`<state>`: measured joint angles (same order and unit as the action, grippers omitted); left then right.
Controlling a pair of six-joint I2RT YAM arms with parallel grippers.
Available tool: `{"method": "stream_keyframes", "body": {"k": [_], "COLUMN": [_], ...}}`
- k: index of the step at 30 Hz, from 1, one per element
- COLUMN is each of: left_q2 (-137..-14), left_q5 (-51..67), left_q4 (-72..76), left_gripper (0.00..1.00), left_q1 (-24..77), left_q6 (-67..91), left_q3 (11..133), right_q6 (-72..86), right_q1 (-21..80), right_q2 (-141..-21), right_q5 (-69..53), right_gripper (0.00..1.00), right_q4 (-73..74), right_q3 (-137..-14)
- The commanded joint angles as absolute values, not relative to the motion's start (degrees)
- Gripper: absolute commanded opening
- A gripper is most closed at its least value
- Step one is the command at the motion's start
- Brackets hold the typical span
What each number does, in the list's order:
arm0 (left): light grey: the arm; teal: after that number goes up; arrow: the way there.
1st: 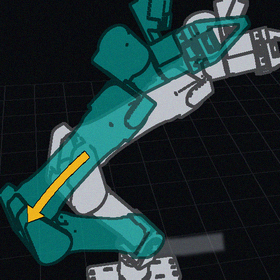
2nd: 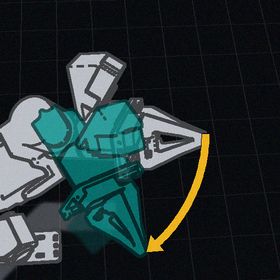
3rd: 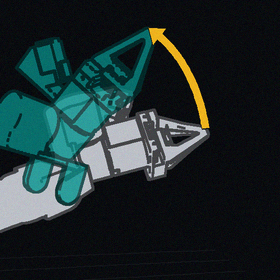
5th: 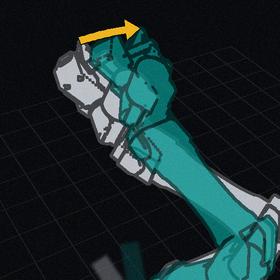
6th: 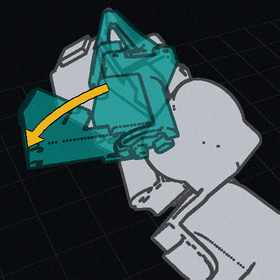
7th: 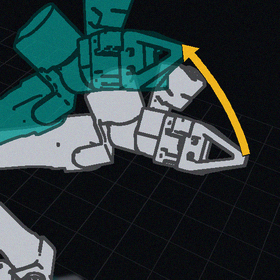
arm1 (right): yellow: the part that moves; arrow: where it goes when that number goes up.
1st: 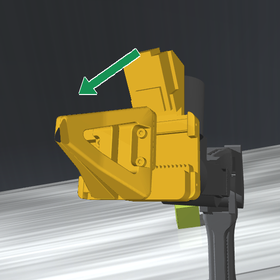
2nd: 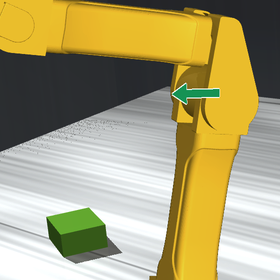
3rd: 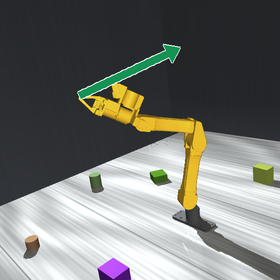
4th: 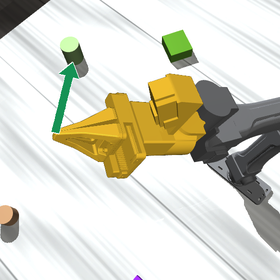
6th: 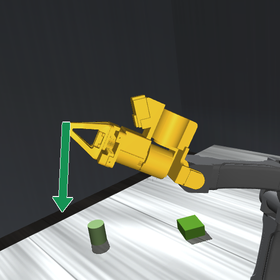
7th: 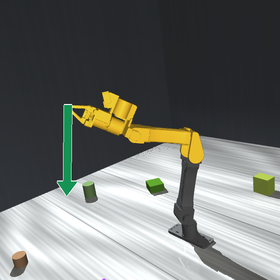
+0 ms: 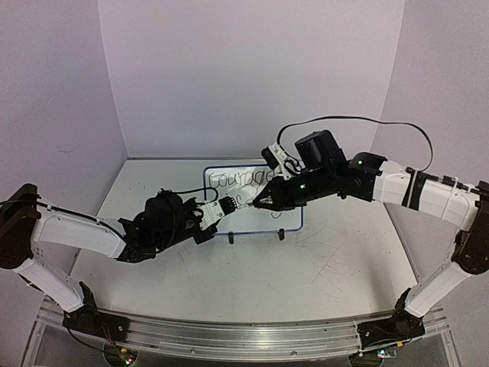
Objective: Write a sentence on the whiteboard
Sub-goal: Insert the pen cap into the whiteboard marker.
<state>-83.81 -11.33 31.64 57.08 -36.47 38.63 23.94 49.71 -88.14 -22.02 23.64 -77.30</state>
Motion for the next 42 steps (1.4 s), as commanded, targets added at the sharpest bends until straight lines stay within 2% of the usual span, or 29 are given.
{"method": "stream_keyframes", "body": {"k": [1, 42], "left_q2": [-84.39, -84.6], "left_q5": [-12.22, -13.62], "left_q4": [34.63, 34.6], "left_gripper": [0.0, 0.0], "left_q1": [57.53, 58.01], "left_q6": [-37.75, -38.49], "left_q3": [40.37, 40.43], "right_q6": [24.08, 23.46], "right_q1": [50.06, 50.08], "right_q2": [-87.95, -92.06], "right_q5": [-20.39, -20.68], "right_gripper": [0.0, 0.0], "right_q4": [23.2, 24.08], "right_q3": [-80.5, -81.79]}}
